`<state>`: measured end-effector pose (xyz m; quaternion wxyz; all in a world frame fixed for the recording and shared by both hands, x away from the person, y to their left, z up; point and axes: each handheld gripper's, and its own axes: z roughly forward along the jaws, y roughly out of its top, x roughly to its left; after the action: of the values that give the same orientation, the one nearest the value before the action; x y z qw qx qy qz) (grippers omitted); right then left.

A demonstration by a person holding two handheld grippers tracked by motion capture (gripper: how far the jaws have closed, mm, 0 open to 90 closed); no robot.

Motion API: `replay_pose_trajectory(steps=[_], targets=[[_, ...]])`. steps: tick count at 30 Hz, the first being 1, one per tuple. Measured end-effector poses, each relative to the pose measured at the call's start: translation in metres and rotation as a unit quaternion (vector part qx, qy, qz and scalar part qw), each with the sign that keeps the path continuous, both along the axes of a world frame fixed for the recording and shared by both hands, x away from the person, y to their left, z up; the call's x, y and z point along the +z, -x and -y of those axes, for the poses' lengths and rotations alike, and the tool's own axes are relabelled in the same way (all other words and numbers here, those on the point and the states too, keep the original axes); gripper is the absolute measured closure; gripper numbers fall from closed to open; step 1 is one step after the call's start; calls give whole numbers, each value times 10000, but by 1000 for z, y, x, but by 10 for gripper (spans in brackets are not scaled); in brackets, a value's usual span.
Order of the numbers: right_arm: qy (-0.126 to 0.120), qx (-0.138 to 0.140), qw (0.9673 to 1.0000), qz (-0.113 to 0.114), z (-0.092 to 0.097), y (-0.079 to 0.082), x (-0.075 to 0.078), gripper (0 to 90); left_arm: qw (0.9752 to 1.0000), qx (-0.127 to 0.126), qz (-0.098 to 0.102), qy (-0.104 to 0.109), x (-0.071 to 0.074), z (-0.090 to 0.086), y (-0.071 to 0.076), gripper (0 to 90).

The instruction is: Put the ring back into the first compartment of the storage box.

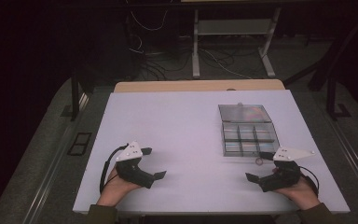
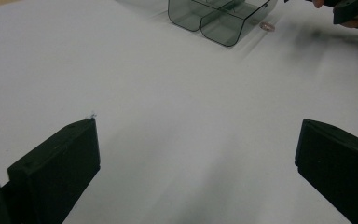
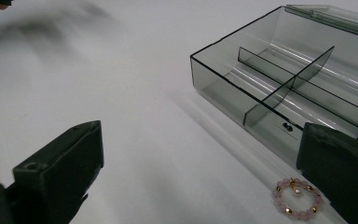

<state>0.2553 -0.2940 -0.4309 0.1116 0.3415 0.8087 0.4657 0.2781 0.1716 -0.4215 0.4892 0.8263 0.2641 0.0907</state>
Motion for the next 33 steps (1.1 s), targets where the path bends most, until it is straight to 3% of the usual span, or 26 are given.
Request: replay_pose_trajectory(steps=[27,29,33], targets=[[-53,-50,10000,-36,10,-3,2,6,10000,1,-55,74,-2,1,1,0],[-50,-27,10000,-40,12,-3,2,50,10000,-8,-59,71,-1,1,1,0],[-44,-46,10000,-69,14,-4,1,51,10000,-14,-58,79,-2,1,1,0]])
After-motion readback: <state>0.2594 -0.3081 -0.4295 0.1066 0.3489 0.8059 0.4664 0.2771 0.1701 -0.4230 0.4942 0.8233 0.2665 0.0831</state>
